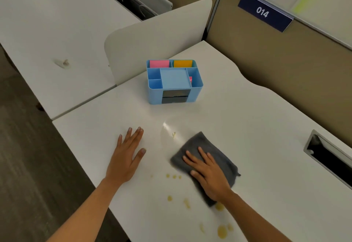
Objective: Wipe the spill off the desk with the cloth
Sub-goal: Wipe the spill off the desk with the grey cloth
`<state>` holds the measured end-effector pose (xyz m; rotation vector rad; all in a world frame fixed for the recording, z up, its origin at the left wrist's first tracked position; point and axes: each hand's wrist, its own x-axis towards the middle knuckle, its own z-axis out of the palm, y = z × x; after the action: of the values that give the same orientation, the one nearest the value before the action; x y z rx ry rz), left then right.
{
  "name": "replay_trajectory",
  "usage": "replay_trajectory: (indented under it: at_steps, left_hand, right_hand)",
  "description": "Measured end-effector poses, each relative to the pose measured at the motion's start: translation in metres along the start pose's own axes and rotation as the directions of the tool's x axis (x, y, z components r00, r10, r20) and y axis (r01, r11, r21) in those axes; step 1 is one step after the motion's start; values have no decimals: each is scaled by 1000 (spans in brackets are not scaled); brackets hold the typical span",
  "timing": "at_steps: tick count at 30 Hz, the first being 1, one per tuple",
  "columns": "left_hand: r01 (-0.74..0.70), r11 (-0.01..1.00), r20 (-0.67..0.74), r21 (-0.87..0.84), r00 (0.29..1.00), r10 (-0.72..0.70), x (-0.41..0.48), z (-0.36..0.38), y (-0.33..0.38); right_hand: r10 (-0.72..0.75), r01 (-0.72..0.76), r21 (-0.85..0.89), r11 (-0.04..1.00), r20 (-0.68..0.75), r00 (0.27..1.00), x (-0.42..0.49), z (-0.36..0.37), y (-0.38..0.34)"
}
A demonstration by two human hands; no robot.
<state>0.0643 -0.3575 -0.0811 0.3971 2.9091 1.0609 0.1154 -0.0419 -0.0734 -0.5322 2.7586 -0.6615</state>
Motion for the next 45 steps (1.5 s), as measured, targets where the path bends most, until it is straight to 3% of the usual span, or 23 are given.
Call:
replay_trajectory:
  at_steps: [5, 8, 11, 14, 17, 22, 26, 29, 32, 35, 38, 42, 45]
  left_hand:
    - [22, 1000, 2, 16, 1000, -22, 2, 1, -3]
    - [55, 997, -6, 55, 998, -55, 4, 3, -4]
    - [37, 993, 23, 109, 999, -39, 5, 4, -5]
    - [25, 989, 36, 148, 999, -31, 5, 4, -5]
    - [23, 987, 48, 159, 998, -31, 6, 4, -7]
    - [14, 990, 54, 141, 998, -21, 5, 4, -7]
    - [14, 992, 46, 121, 999, -20, 4, 2, -6]
    - [10, 992, 55, 124, 998, -17, 4, 2, -6]
    - [16, 991, 62, 133, 998, -24, 5, 1, -5]
    - [21, 986, 68, 168, 997, -32, 5, 3, -5]
    - [23, 982, 69, 189, 997, -37, 5, 3, -4]
    - [27, 992, 54, 127, 998, -34, 4, 2, -3]
    - [106, 989, -8, -100, 994, -108, 3, 0, 0]
  right_hand:
    - [-41, 45, -66, 997, 54, 998, -51, -36, 54]
    - [124, -126, -53, 991, -49, 991, -34, -51, 75]
    - [322, -327, 5, 945, -191, 927, 16, -51, 70]
    - [390, -403, -15, 915, -215, 895, 69, -45, 52]
    - [338, -351, -40, 936, -185, 923, 103, -33, 21]
    - [78, -81, -49, 996, -51, 996, 91, -2, -37]
    - [-132, 138, -48, 989, 101, 986, 25, 14, -47]
    - [-198, 215, -85, 973, 175, 965, -27, 12, -22]
    - [-136, 147, -66, 987, 157, 978, -56, -8, 13]
    - [120, -120, -11, 993, -29, 992, -47, -24, 30]
    - [324, -326, 19, 945, -163, 932, -7, -19, 12]
    - [251, -257, -23, 966, -136, 958, 38, 4, -38]
    - [102, -104, -26, 994, -64, 993, 44, 29, -82]
